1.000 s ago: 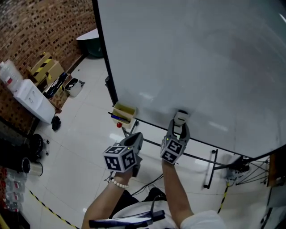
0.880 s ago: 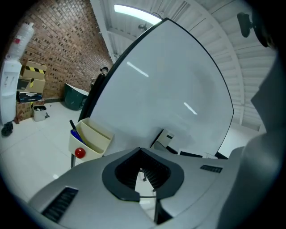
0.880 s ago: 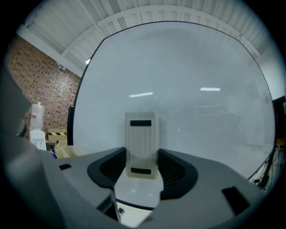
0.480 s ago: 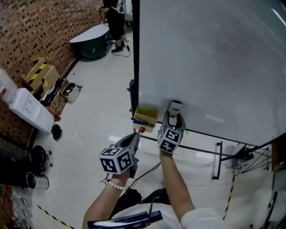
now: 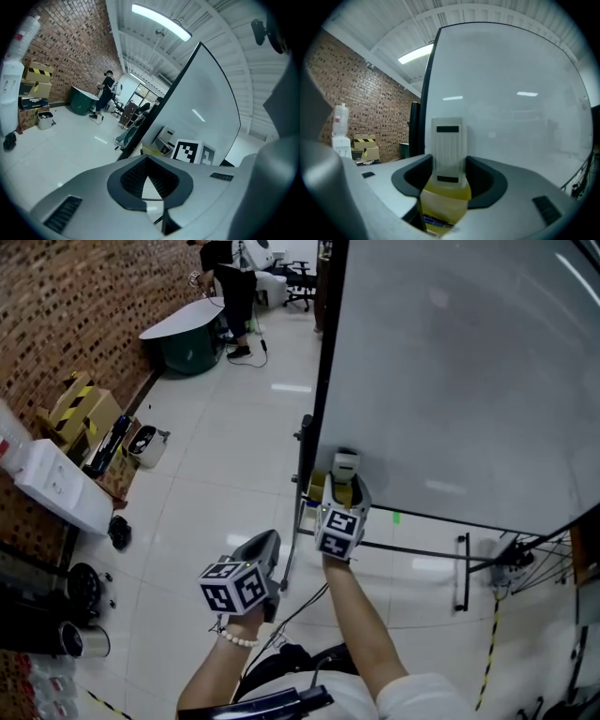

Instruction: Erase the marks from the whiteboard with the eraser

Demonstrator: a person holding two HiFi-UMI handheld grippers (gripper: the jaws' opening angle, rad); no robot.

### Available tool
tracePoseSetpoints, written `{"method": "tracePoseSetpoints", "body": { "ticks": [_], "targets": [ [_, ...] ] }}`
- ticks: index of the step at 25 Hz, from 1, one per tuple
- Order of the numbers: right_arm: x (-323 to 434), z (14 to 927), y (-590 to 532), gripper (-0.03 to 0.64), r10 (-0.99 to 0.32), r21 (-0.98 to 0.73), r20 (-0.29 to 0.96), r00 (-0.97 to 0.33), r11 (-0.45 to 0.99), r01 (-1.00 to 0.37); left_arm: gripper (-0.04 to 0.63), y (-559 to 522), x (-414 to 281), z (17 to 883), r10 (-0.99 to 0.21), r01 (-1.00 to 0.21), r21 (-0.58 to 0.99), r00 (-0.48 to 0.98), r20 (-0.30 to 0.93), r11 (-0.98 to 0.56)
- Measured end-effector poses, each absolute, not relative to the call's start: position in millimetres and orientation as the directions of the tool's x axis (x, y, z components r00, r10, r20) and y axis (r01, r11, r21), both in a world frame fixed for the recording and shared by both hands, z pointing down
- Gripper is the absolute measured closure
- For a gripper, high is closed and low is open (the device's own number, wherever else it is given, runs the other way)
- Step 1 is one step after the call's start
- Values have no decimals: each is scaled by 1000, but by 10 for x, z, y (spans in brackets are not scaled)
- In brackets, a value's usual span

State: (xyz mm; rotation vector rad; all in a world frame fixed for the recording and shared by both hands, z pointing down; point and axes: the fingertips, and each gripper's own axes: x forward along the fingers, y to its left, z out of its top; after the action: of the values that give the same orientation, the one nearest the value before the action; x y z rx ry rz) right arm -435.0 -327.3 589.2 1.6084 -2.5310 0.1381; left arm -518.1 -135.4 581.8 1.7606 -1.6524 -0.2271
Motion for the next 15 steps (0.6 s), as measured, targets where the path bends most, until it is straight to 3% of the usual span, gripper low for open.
{"method": "tracePoseSetpoints", "body": {
  "ticks": [8,15],
  "targets": [
    [-4834,5861,-3098,363,-881,19,138,-452,459,-888,607,-1200,-5512,5875,-929,-807,586,160,333,71],
    [-3900,5906,-3160,363,-938,-18,114,-327,328,-945,606,-1365,-5350,5946,-917,-805,592,211,339,34]
  ]
}}
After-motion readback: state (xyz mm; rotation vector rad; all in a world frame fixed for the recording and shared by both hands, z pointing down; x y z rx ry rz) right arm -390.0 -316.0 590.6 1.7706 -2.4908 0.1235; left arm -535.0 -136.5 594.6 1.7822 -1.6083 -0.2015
